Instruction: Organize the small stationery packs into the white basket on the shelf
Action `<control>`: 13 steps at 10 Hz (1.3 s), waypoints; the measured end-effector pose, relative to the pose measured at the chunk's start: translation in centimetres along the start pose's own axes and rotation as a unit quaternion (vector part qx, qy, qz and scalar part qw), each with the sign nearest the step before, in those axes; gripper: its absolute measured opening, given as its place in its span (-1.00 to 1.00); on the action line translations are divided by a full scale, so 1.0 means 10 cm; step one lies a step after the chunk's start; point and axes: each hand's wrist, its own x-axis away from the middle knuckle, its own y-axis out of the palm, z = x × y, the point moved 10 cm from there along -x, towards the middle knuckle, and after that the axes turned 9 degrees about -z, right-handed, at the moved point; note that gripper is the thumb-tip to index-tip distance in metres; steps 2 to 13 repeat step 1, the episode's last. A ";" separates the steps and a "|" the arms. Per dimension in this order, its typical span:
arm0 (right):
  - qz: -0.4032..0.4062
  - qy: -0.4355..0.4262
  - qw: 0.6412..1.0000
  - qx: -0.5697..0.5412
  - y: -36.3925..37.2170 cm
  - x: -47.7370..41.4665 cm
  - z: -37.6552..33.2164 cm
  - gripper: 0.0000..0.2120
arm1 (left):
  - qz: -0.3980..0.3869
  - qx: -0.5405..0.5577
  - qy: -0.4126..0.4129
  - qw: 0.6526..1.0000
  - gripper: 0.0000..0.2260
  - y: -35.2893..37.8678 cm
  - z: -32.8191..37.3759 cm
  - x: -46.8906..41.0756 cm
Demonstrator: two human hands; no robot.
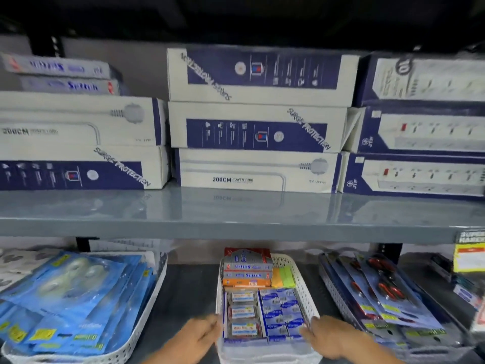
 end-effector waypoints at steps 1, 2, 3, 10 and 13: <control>0.138 -0.100 0.985 0.009 -0.59 0.68 -0.54 -0.42 | 0.078 -0.149 0.115 0.979 -0.70 -0.42 0.78 0.28; 0.138 -0.100 0.985 0.009 -0.59 0.68 -0.54 -0.42 | 0.078 -0.149 0.115 0.979 -0.70 -0.42 0.78 0.28; 0.138 -0.100 0.985 0.009 -0.59 0.68 -0.54 -0.42 | 0.078 -0.149 0.115 0.979 -0.70 -0.42 0.78 0.28; 0.138 -0.100 0.985 0.009 -0.59 0.68 -0.54 -0.42 | 0.078 -0.149 0.115 0.979 -0.70 -0.42 0.78 0.28; 0.138 -0.100 0.985 0.009 -0.59 0.68 -0.54 -0.42 | 0.078 -0.149 0.115 0.979 -0.70 -0.42 0.78 0.28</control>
